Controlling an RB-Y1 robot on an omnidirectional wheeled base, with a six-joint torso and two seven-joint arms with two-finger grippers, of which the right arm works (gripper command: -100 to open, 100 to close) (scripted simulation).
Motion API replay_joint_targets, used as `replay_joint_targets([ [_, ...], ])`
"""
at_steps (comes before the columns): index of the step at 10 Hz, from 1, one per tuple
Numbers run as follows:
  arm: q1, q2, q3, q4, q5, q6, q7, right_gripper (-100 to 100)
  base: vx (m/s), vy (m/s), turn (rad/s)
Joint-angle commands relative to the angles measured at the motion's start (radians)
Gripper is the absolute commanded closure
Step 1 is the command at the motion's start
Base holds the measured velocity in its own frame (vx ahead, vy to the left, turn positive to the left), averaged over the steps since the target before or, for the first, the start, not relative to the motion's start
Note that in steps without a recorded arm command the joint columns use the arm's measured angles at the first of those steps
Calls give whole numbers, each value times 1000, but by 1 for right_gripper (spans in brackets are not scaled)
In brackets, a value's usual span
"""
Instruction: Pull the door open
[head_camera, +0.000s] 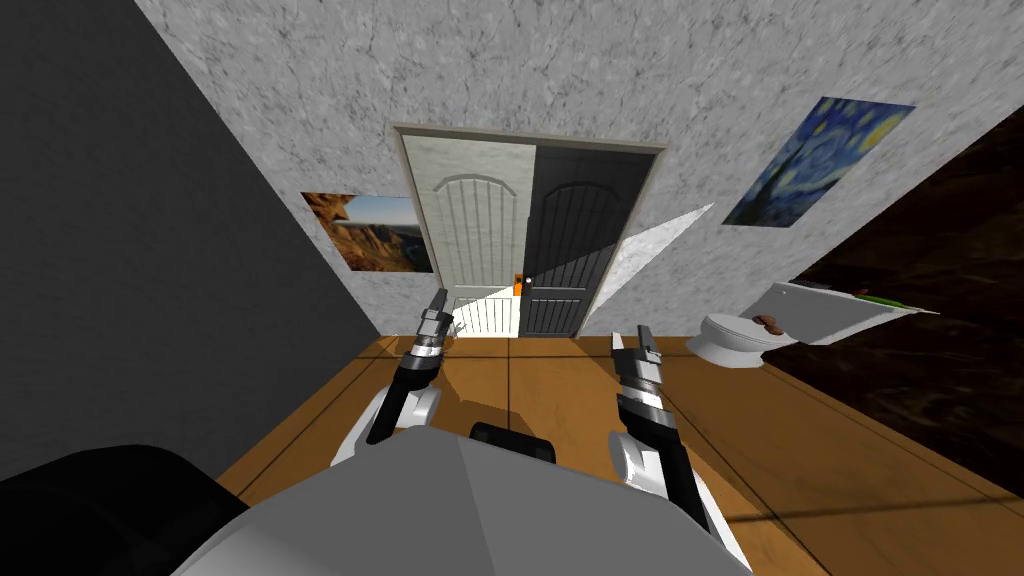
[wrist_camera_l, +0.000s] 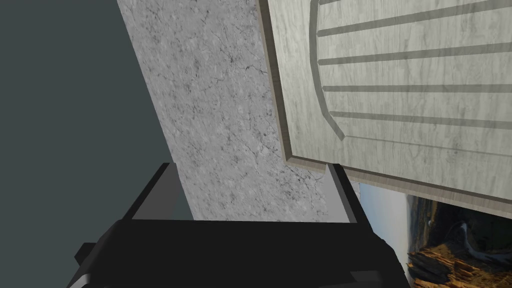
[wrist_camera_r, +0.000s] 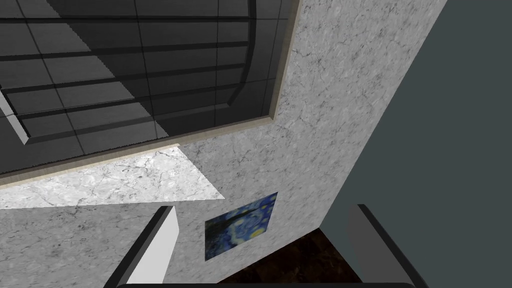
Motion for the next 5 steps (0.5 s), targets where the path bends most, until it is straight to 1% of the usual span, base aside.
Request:
replay_joint_targets([
  [1, -16, -4, -5, 31, 12, 5, -9, -100, 116, 16, 55],
  [2, -25, -7, -9, 48, 19, 8, -15, -100, 106, 13, 56],
  [3, -44, -12, -16, 83, 32, 16, -26, -100, 132, 42, 121],
  [5, -64, -17, -25, 120, 47, 24, -38, -100, 133, 43, 84],
])
